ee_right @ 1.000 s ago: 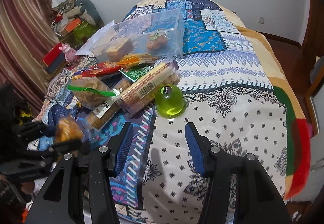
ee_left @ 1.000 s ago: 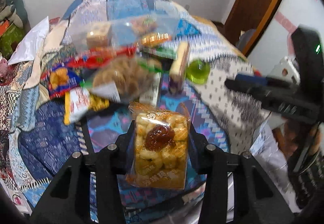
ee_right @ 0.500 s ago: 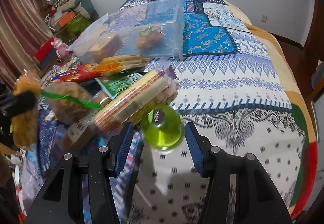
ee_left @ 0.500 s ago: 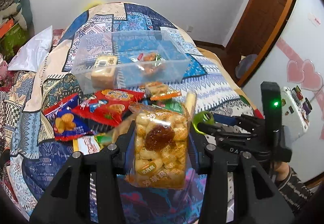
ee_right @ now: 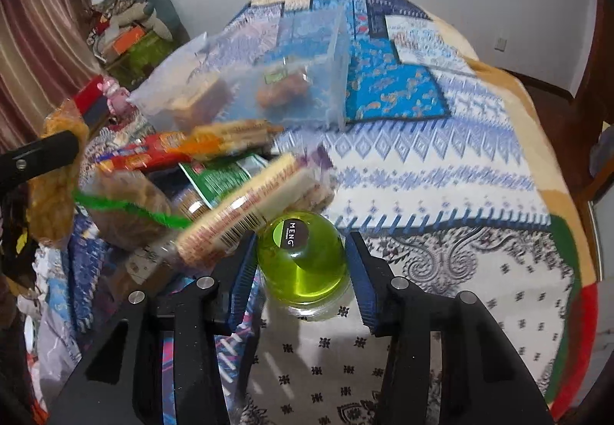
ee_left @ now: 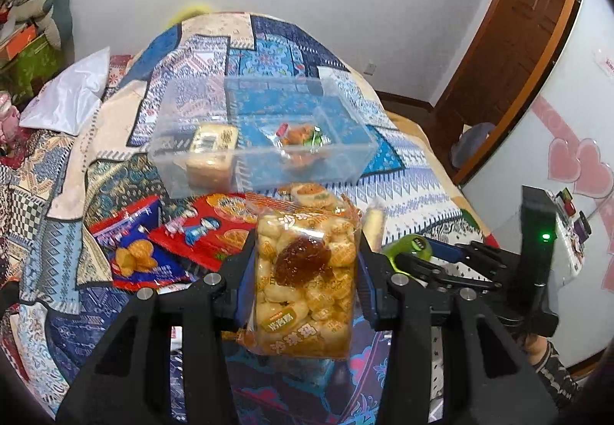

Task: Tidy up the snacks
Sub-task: 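Lower the cracker bag and jelly cup into the clear box, open both tools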

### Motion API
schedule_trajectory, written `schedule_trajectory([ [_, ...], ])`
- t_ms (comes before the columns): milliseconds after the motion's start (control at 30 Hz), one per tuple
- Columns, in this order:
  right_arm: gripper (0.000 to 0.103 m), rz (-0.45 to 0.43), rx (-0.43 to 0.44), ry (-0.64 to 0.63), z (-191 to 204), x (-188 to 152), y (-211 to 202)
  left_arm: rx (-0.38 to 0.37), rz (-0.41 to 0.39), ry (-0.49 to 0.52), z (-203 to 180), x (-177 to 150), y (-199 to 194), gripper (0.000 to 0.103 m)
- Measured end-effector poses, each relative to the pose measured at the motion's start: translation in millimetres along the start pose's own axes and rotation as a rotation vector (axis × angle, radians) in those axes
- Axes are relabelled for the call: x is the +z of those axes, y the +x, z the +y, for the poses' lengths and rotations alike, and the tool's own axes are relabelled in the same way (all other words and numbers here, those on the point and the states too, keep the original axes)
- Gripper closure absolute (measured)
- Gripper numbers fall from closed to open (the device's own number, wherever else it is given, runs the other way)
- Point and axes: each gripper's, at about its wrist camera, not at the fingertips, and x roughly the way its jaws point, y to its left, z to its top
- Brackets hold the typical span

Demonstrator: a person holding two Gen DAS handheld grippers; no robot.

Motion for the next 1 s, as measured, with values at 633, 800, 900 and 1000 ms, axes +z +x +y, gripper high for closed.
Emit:
schedule_trajectory([
  [633,0.060,-0.206,0.062,-0.074,37.5,89.6,-23.6,0.053,-0.107,-0.001,31.0,76.7,3.2,0.059],
  [800,0.060,-0.197,0.083,-0.083,47.7,111.6,1.5,0.059,-0.105,-0.028,49.5,95.8,23.2,0.059],
  [900,0.060,-0.189,0.090,-0.085,52.3,122.9,18.7,0.073,-0.102,-0.032,58.1,104.3,37.6,0.059],
  [1000,0.060,-0.177,0.095,-0.092,56.0,133.0,34.8,0.083,-0.082,-0.032,64.8,112.7,57.2,0.059],
])
